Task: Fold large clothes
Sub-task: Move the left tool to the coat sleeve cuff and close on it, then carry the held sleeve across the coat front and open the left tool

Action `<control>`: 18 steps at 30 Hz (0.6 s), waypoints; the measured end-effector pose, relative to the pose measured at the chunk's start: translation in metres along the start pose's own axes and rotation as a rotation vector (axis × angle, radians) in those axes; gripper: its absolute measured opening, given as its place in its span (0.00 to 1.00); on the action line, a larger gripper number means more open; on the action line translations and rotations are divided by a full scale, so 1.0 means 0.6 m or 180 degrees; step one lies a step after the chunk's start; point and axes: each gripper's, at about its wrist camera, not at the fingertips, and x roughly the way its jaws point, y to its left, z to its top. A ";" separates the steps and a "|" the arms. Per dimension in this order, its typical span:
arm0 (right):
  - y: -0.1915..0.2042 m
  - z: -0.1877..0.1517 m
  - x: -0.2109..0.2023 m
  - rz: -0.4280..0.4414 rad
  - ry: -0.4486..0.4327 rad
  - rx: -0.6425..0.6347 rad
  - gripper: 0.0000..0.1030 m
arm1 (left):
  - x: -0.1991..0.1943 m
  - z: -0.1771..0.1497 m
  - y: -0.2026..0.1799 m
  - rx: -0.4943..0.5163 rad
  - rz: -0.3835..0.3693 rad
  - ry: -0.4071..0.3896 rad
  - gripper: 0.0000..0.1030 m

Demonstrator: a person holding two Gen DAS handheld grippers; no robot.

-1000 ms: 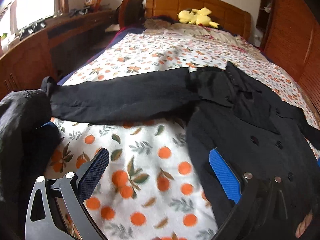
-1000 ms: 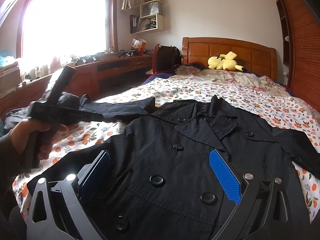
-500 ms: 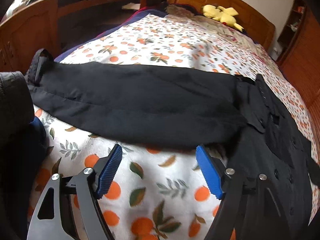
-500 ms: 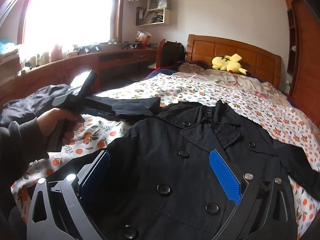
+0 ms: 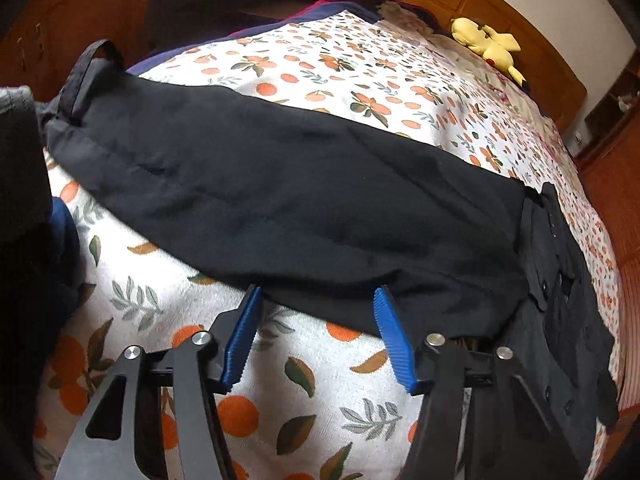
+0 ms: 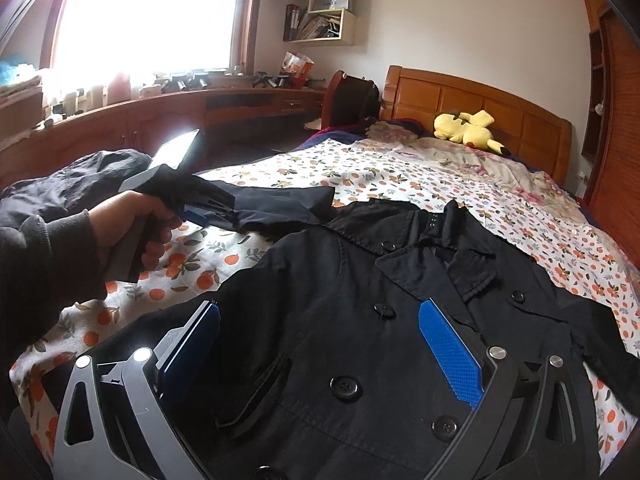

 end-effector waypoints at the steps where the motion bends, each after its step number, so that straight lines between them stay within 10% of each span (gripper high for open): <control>1: -0.001 0.000 -0.003 -0.0003 -0.0008 -0.0001 0.94 | -0.001 -0.002 0.001 -0.0033 0.0004 0.0019 0.52; 10: -0.009 -0.006 -0.016 -0.0003 -0.0046 0.0023 0.94 | -0.009 -0.016 0.003 -0.0207 -0.0039 0.0039 0.50; 13: -0.009 -0.008 -0.022 -0.0015 -0.0066 0.0010 0.94 | 0.001 -0.005 0.001 -0.0219 -0.0045 0.0041 0.12; 18: -0.014 -0.013 -0.020 -0.0087 -0.0043 -0.0061 0.94 | 0.007 0.006 -0.029 0.0065 0.0142 0.0023 0.00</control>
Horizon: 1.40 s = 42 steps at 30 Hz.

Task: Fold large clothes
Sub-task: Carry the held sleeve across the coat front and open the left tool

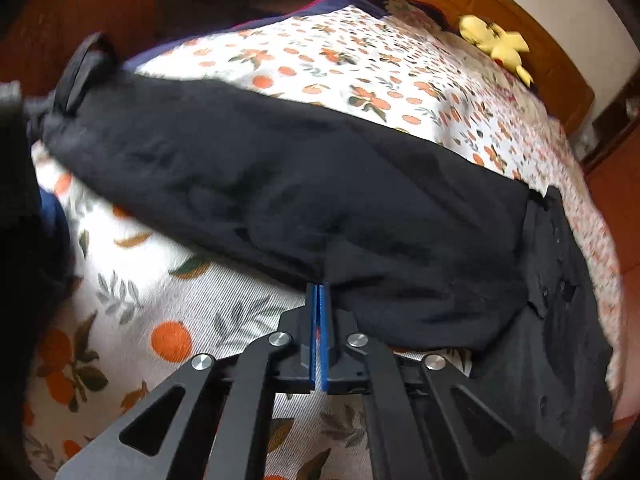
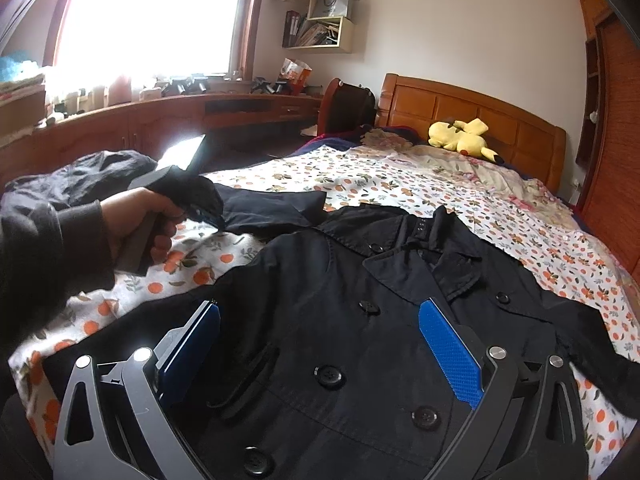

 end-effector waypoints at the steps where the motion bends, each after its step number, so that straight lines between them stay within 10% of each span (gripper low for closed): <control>1: -0.003 -0.003 0.001 -0.0019 0.0010 0.0000 0.94 | -0.003 0.001 -0.007 0.0063 0.0048 -0.0025 0.00; 13: -0.028 -0.047 -0.040 -0.0150 -0.0078 0.0144 0.94 | -0.131 -0.043 -0.188 0.1057 -0.0023 -0.0504 0.00; 26: -0.055 -0.049 -0.060 -0.0199 -0.0087 0.0248 0.94 | -0.212 -0.166 -0.331 0.1571 -0.0381 -0.0424 0.05; 28: -0.062 -0.050 -0.060 -0.0204 -0.0081 0.0272 0.94 | -0.217 -0.182 -0.329 0.1609 -0.0349 -0.0494 0.58; 30: -0.064 -0.052 -0.062 -0.0216 -0.0076 0.0278 0.94 | -0.230 -0.195 -0.319 0.1659 -0.0345 -0.0637 0.89; 42: -0.065 -0.042 -0.058 -0.0200 -0.0044 0.0327 0.94 | -0.226 -0.161 -0.168 0.1437 -0.0136 -0.0730 0.98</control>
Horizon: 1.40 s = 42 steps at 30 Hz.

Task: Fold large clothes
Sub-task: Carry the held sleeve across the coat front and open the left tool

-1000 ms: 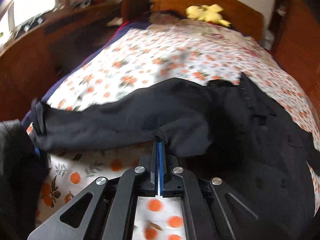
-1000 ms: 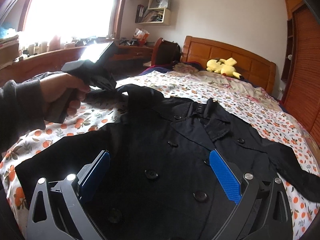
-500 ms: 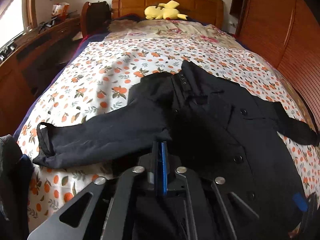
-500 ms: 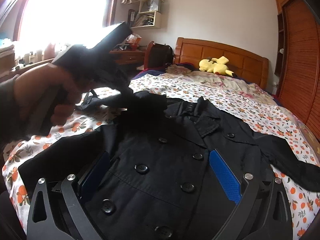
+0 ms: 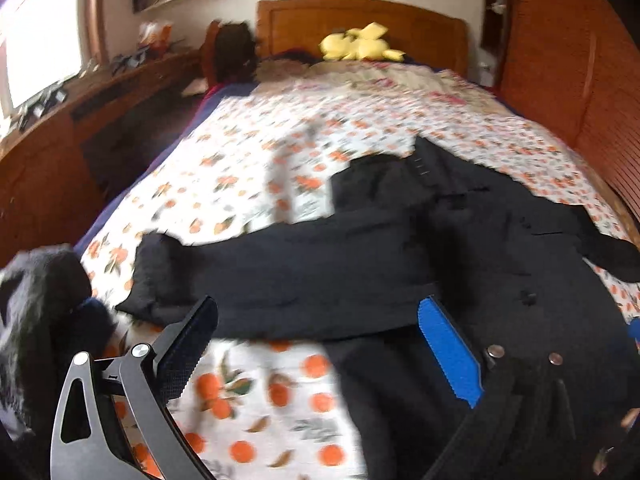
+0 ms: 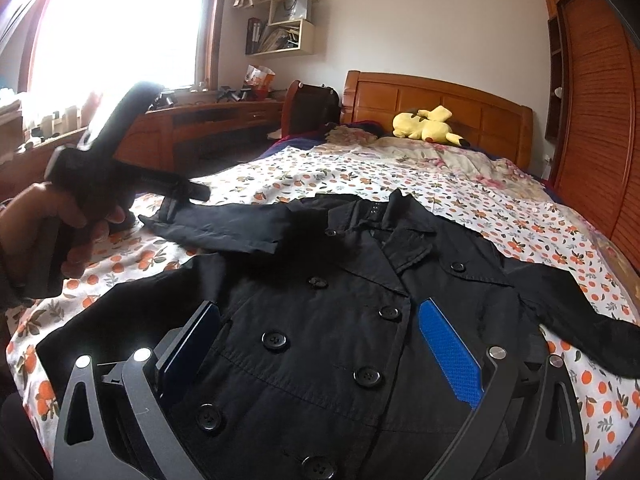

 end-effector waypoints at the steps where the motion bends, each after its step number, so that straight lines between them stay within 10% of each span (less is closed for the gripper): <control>1: 0.002 0.001 0.000 0.0005 0.0000 -0.0004 0.94 | 0.008 -0.004 0.017 -0.0048 0.0022 0.0043 0.98; 8: 0.014 0.006 0.001 0.0055 -0.0008 -0.0044 0.94 | 0.085 -0.044 0.127 -0.0534 0.0032 0.0443 0.94; 19: 0.013 0.007 0.001 0.0051 -0.0019 -0.0031 0.94 | 0.154 -0.064 0.190 -0.1177 -0.0115 0.0707 0.60; 29: 0.010 0.006 0.003 0.0048 -0.0008 -0.0007 0.94 | 0.183 -0.037 0.190 -0.1369 -0.0146 0.0672 0.48; 34: 0.009 0.004 0.004 0.0037 -0.0002 0.0000 0.94 | 0.198 -0.027 0.196 -0.1483 -0.0172 0.0648 0.02; 42: 0.007 0.006 -0.001 0.0022 -0.0030 -0.0009 0.94 | 0.169 0.012 0.152 -0.1063 -0.0086 0.0458 0.00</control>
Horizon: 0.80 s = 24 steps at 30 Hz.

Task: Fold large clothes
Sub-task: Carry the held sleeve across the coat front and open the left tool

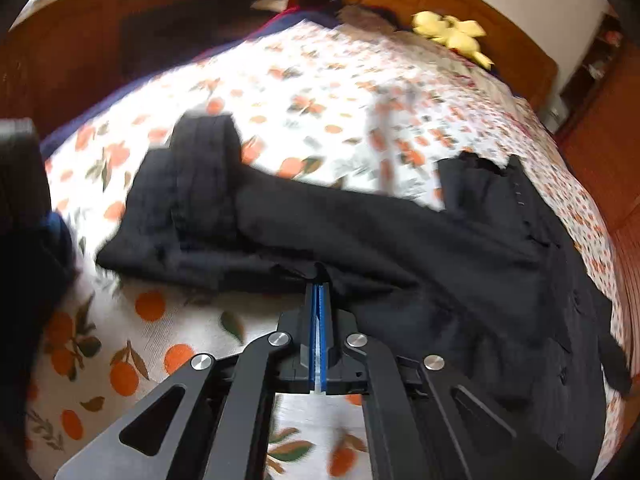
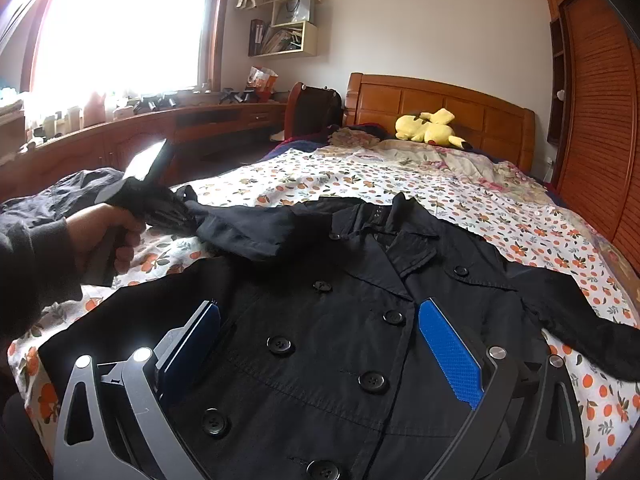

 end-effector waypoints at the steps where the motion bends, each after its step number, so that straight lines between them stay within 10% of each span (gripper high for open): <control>1: 0.000 0.001 -0.002 0.0000 -0.0011 0.0001 0.94 | -0.010 0.002 -0.011 0.0064 -0.0015 -0.0043 0.00; 11: -0.026 0.014 -0.036 -0.0108 -0.0142 0.0052 0.94 | -0.137 -0.016 -0.187 0.0787 -0.0256 -0.0412 0.00; 24: -0.087 0.010 -0.087 -0.0338 -0.0221 0.0173 0.94 | -0.258 -0.166 -0.349 0.1549 -0.0478 -0.0607 0.01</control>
